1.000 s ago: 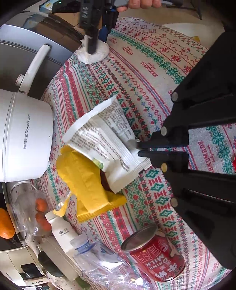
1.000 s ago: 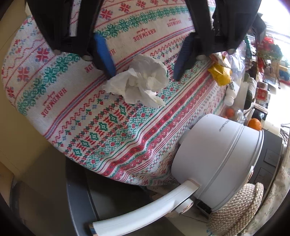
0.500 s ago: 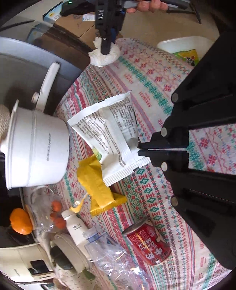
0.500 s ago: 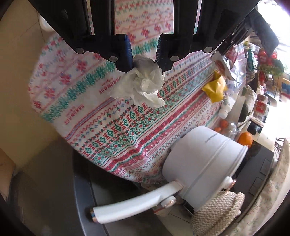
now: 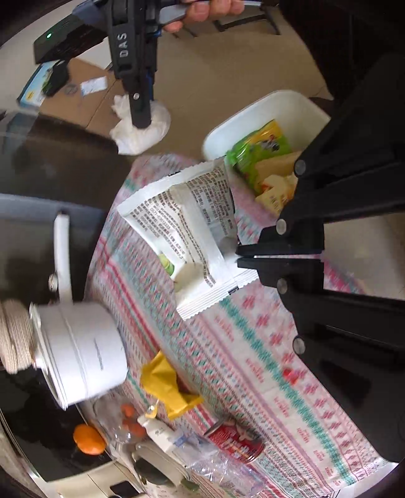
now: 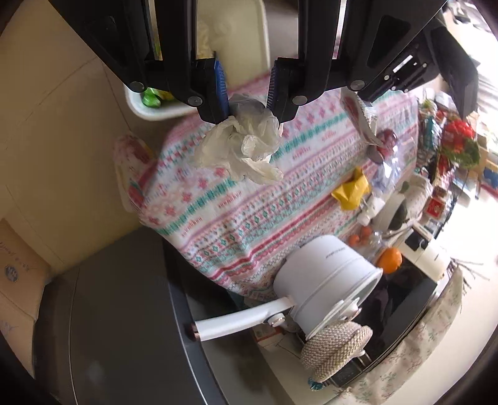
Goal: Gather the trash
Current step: 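Drop the wrapper into the white bin with the left gripper while the right drops the tissue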
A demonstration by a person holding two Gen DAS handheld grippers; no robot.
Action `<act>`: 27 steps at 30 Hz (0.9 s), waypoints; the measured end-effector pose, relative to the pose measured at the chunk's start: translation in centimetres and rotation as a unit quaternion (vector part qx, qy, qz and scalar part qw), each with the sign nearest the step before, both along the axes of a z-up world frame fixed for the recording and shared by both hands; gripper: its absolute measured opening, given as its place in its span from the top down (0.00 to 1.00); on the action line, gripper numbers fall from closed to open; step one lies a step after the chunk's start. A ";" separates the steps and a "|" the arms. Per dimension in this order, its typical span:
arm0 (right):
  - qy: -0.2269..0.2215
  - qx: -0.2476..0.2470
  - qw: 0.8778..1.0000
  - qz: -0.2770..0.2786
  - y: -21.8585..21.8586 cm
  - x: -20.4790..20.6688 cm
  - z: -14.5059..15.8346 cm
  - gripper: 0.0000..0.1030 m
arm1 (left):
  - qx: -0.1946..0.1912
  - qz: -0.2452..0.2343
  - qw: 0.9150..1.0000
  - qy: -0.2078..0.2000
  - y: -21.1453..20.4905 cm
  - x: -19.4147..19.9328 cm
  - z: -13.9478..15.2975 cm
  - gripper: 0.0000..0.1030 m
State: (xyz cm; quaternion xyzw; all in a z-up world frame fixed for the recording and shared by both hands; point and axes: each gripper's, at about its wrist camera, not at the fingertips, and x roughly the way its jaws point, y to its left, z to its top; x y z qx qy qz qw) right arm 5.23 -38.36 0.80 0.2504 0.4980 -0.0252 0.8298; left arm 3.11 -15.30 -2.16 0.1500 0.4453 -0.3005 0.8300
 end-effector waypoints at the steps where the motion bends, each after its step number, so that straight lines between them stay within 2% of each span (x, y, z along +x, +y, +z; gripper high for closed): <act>1: 0.003 -0.007 1.000 0.002 0.0 -0.9 -0.3 0.78 | 0.003 -0.010 1.000 0.005 -0.5 -1.1 -0.3 0.99; 5: 0.024 -0.005 1.000 0.008 -1.0 -3.5 -1.7 0.78 | 0.008 -0.038 0.999 0.025 -2.2 -4.1 -1.8 0.99; 9: 0.034 -0.021 0.999 0.013 -2.0 -5.2 -2.5 0.78 | 0.029 -0.056 0.997 0.043 -4.1 -6.3 -4.0 0.99; 14: 0.050 -0.013 0.998 0.022 -2.9 -6.9 -3.6 0.78 | 0.059 -0.074 0.994 0.054 -6.6 -7.6 -6.2 0.98; 17: 0.063 -0.018 0.997 0.033 -3.0 -7.6 -4.5 0.78 | 0.065 -0.081 0.993 0.060 -7.7 -7.7 -7.2 0.95; 20: 0.076 -0.011 0.996 0.041 -3.3 -8.2 -5.4 0.77 | 0.081 -0.072 0.992 0.061 -8.3 -7.4 -8.0 0.80; 21: 0.078 -0.010 0.996 0.043 -3.4 -8.3 -5.5 0.77 | 0.084 -0.067 0.992 0.061 -8.3 -7.4 -8.1 0.72; 26: 0.084 -0.007 0.995 0.052 -3.8 -8.6 -5.6 0.77 | 0.092 -0.037 0.993 0.060 -7.8 -6.6 -7.4 0.59; 27: 0.083 -0.007 0.995 0.056 -3.8 -8.7 -5.5 0.74 | 0.094 -0.031 0.993 0.059 -7.6 -6.5 -7.1 0.52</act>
